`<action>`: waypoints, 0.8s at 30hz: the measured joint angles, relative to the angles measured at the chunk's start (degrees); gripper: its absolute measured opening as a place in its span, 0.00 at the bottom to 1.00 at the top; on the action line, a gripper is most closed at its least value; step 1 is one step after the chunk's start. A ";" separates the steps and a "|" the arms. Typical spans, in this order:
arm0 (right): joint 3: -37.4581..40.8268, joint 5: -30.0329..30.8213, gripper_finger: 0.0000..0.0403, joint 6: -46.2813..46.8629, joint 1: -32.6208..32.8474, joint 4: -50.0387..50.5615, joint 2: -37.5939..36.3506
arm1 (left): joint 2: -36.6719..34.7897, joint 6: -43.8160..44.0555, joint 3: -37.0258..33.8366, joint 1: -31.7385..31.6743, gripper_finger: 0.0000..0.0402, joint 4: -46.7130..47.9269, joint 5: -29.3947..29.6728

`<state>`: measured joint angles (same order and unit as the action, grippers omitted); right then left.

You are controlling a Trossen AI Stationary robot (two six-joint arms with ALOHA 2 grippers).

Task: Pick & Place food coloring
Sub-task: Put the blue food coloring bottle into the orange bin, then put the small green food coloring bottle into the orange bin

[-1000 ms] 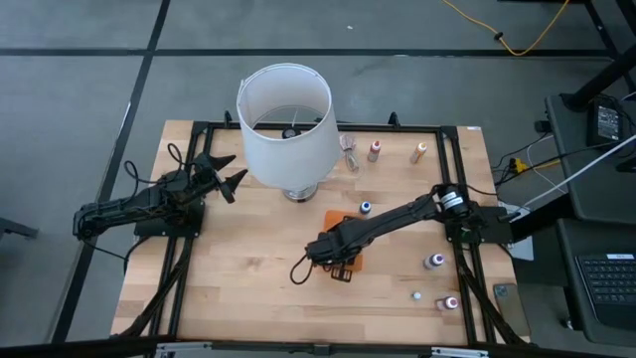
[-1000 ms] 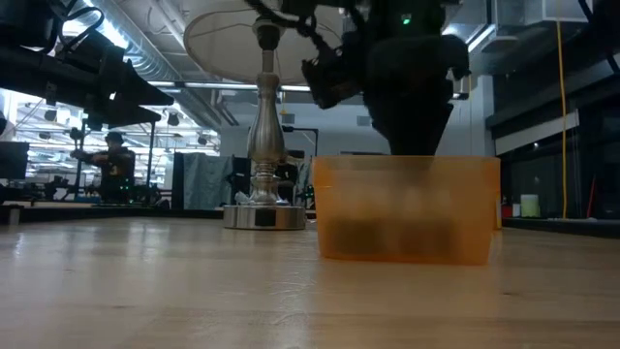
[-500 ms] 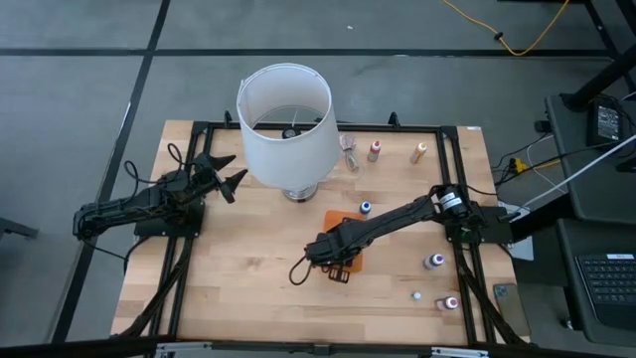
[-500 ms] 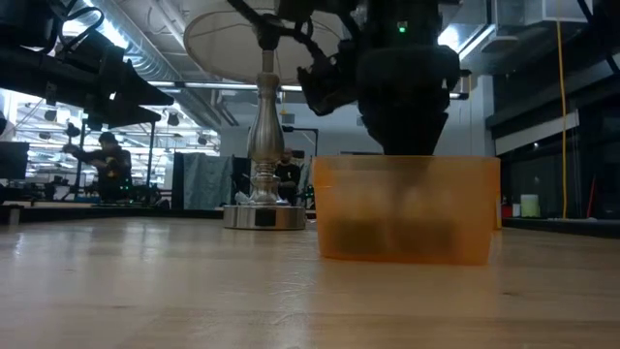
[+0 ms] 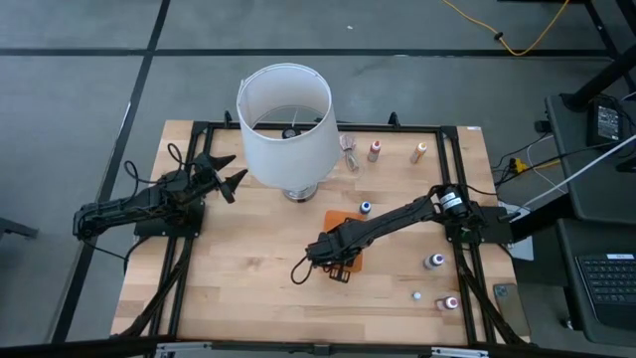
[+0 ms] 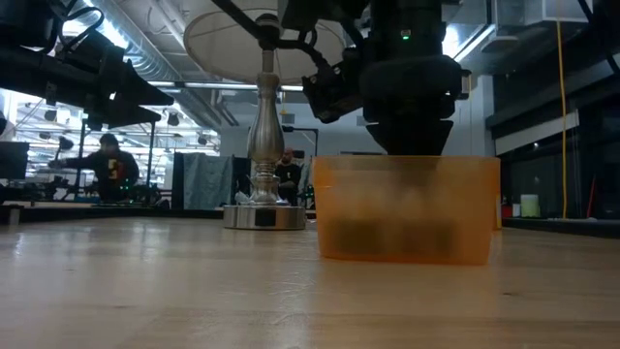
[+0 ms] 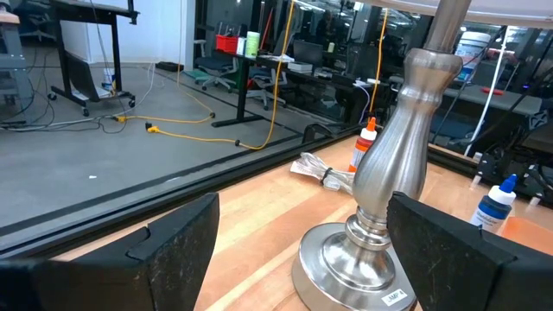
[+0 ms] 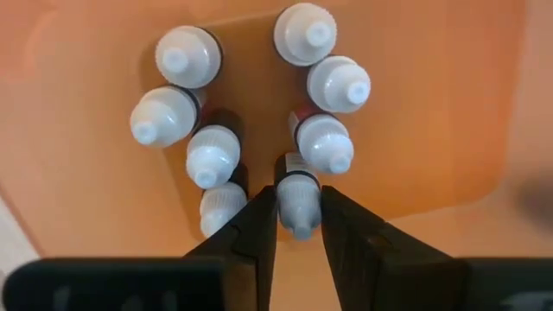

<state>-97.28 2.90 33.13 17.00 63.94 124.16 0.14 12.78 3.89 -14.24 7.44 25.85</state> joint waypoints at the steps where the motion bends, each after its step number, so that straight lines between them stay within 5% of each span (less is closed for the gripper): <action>1: -0.08 0.01 0.23 0.23 0.01 0.14 0.00 | 0.00 0.00 0.01 0.00 0.80 0.00 0.00; 24: -1.90 0.69 0.47 0.68 2.09 4.46 -6.86 | -0.02 0.00 0.00 0.00 0.80 0.00 0.02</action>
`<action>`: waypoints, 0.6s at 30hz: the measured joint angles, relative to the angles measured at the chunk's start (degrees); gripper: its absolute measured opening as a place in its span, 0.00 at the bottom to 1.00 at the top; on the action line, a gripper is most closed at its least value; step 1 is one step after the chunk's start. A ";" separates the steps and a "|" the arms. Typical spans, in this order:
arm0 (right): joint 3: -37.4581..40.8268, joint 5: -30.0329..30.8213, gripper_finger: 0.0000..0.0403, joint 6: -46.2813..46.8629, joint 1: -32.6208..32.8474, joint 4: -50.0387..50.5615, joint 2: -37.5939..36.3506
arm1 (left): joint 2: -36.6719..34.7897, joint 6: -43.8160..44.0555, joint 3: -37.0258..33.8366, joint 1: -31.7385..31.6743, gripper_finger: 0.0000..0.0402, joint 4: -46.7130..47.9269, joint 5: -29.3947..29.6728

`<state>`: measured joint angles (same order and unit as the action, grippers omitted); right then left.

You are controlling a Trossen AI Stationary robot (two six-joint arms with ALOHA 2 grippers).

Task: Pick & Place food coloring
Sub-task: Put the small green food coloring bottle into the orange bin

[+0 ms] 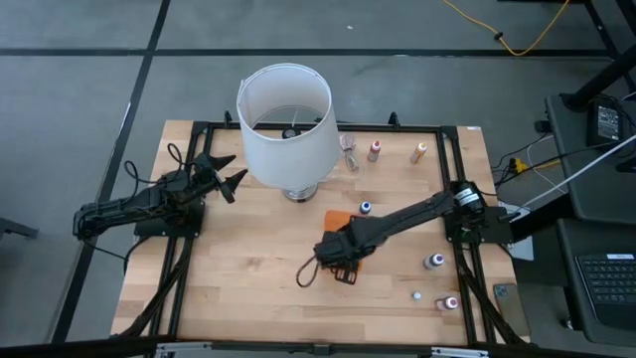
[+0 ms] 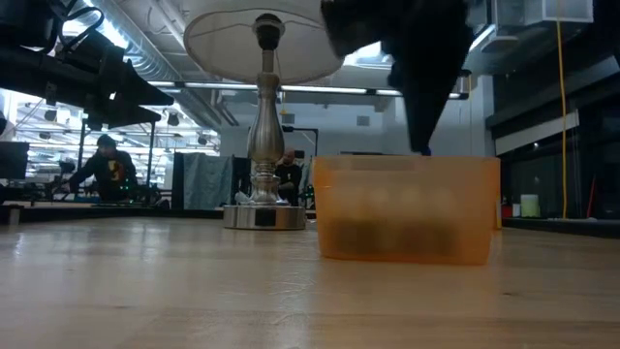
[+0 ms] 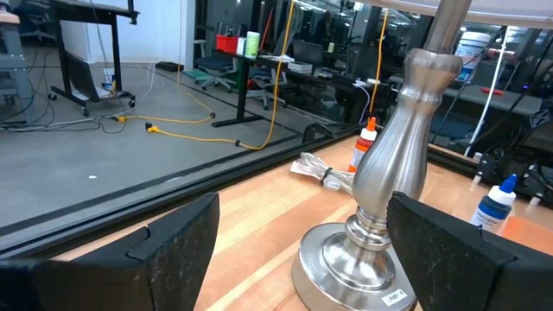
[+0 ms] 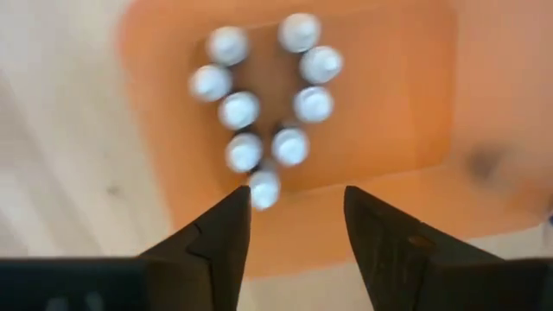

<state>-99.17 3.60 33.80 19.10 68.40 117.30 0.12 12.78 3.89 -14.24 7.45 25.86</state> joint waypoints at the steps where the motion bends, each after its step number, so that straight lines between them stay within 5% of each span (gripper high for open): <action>1: 0.39 -0.02 0.49 -0.03 0.63 -0.36 -0.52 | 0.01 0.00 -0.01 0.00 0.80 0.01 -0.01; 10: 8.15 -0.23 0.67 -0.74 7.00 -1.84 -6.74 | 0.00 -0.01 0.01 0.00 0.80 0.00 -0.02; 18: 10.62 -2.43 0.72 9.34 12.08 0.34 -8.91 | 0.01 0.00 0.00 0.00 0.80 0.00 -0.02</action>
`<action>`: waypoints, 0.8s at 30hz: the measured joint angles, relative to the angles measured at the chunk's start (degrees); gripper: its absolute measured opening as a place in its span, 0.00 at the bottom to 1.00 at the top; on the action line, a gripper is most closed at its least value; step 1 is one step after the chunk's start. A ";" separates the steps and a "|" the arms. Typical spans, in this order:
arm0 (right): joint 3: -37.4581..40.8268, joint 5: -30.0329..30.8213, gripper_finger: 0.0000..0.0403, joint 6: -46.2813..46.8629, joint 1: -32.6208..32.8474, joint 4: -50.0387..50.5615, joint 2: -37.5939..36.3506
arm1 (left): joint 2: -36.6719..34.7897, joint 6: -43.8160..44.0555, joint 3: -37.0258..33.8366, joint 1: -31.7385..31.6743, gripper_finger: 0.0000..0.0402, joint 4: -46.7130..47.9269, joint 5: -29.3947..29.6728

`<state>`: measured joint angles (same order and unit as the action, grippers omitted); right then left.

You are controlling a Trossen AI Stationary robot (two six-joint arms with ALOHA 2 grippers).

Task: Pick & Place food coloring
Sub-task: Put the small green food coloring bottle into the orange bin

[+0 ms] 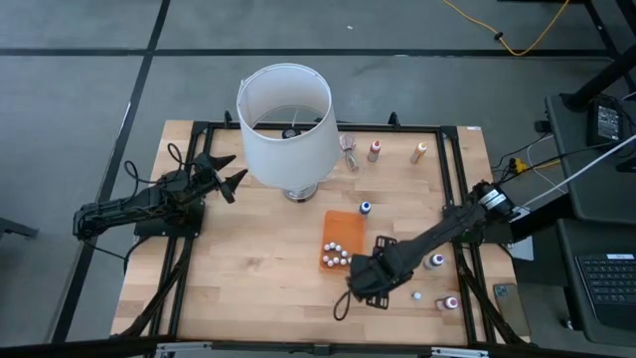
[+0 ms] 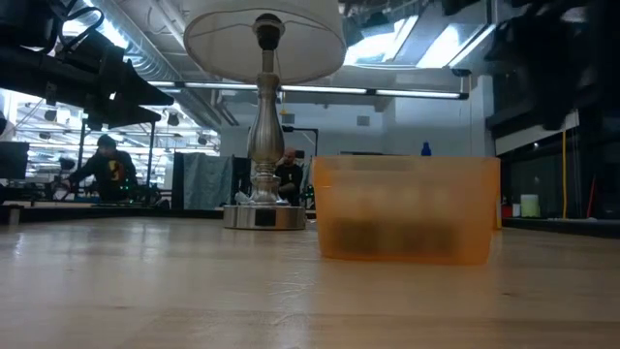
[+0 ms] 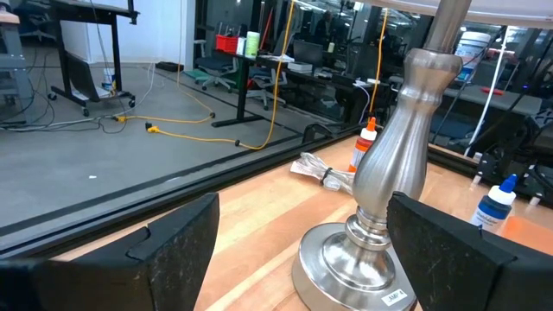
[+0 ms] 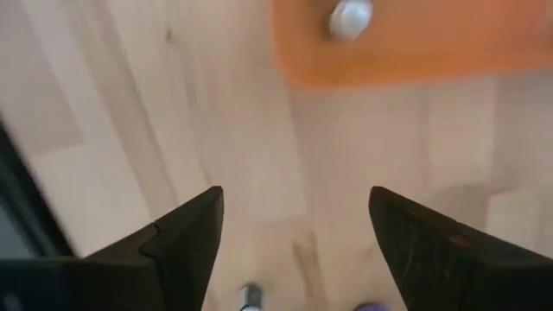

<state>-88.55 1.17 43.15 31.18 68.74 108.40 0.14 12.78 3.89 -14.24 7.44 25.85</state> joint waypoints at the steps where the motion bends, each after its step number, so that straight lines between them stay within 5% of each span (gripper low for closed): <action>1: 0.00 -0.57 0.72 0.95 0.57 0.05 -0.08 | -0.01 -0.01 -0.01 0.00 0.80 0.02 0.00; 24: 18.13 -6.55 0.72 21.64 12.03 -7.37 -3.99 | 0.01 -0.02 -0.01 0.00 0.80 0.00 0.00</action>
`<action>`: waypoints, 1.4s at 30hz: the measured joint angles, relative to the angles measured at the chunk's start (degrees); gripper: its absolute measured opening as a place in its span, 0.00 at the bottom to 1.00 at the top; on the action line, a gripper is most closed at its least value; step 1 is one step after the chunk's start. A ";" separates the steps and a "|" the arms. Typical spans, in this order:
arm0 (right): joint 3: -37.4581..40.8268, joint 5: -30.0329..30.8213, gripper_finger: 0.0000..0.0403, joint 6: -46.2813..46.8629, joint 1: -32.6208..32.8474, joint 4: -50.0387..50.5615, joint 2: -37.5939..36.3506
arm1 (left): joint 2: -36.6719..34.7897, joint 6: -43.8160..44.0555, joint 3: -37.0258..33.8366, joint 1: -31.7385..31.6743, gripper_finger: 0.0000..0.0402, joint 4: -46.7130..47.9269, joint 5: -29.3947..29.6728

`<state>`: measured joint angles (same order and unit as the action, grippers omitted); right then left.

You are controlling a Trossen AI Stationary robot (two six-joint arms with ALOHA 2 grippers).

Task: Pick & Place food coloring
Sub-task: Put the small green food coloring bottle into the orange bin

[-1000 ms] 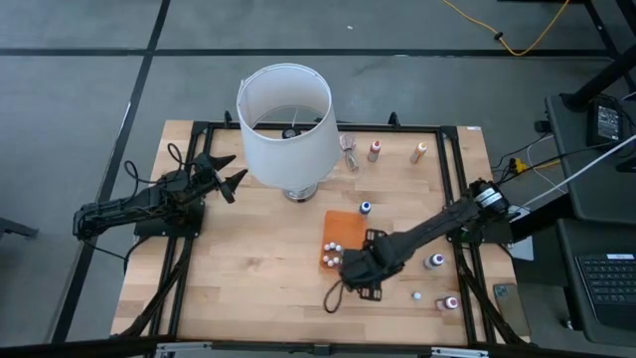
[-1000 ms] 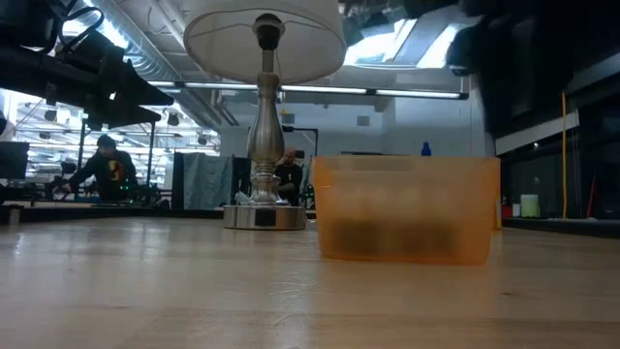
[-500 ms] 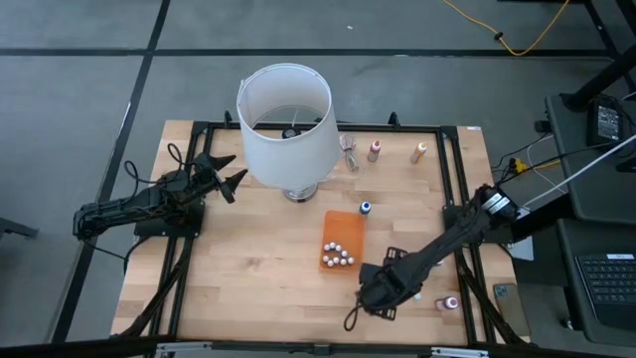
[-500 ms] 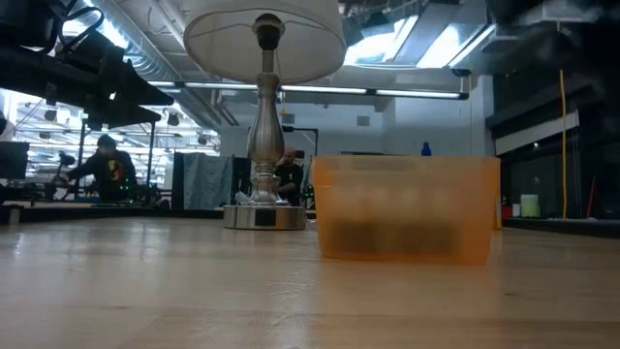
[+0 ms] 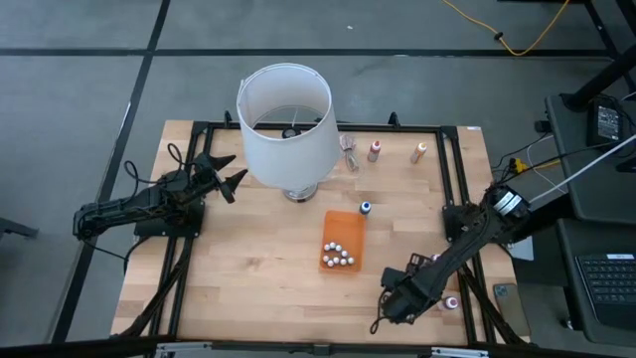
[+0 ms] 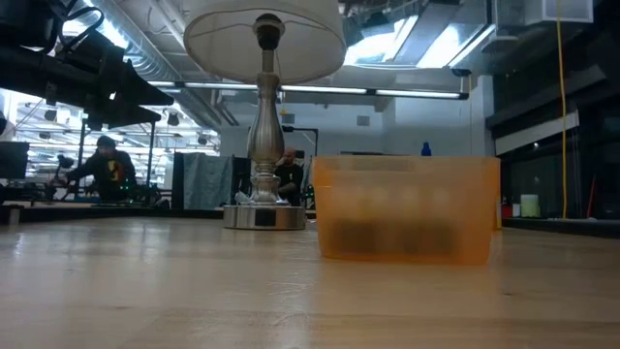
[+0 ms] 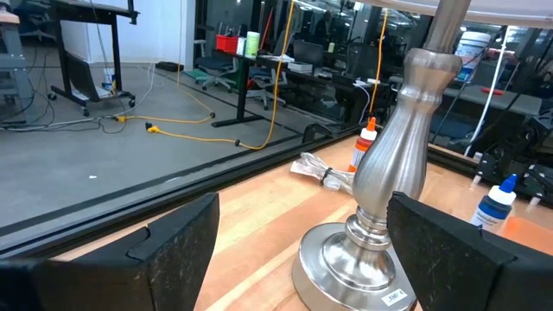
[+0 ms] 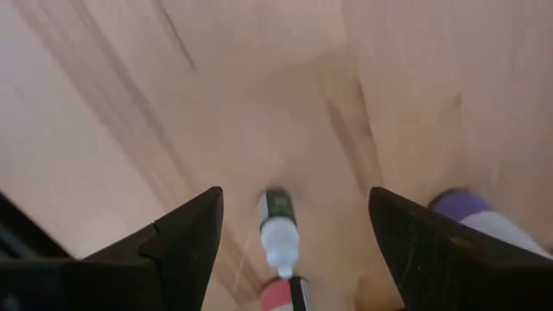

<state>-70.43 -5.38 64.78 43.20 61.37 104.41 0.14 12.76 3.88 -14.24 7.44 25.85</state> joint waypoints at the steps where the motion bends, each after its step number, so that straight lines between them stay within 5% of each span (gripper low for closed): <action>1: 0.75 -0.30 0.72 0.76 0.37 -0.43 -0.34 | 0.00 0.02 0.02 0.00 0.80 0.02 0.00; 19: 5.57 -4.20 0.69 2.75 3.60 -6.57 -0.51 | 0.00 0.02 0.02 0.00 0.80 0.01 0.00; 37: 5.54 -4.23 0.22 2.43 3.60 -6.27 -0.51 | 0.00 0.02 0.00 0.00 0.80 0.00 0.00; 42: 3.55 -4.17 0.16 -0.54 3.38 -4.78 -0.49 | 0.00 0.02 0.01 0.00 0.80 0.02 0.00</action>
<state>-66.88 -9.55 64.24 46.58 56.59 103.92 0.14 12.78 3.89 -14.24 7.46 25.85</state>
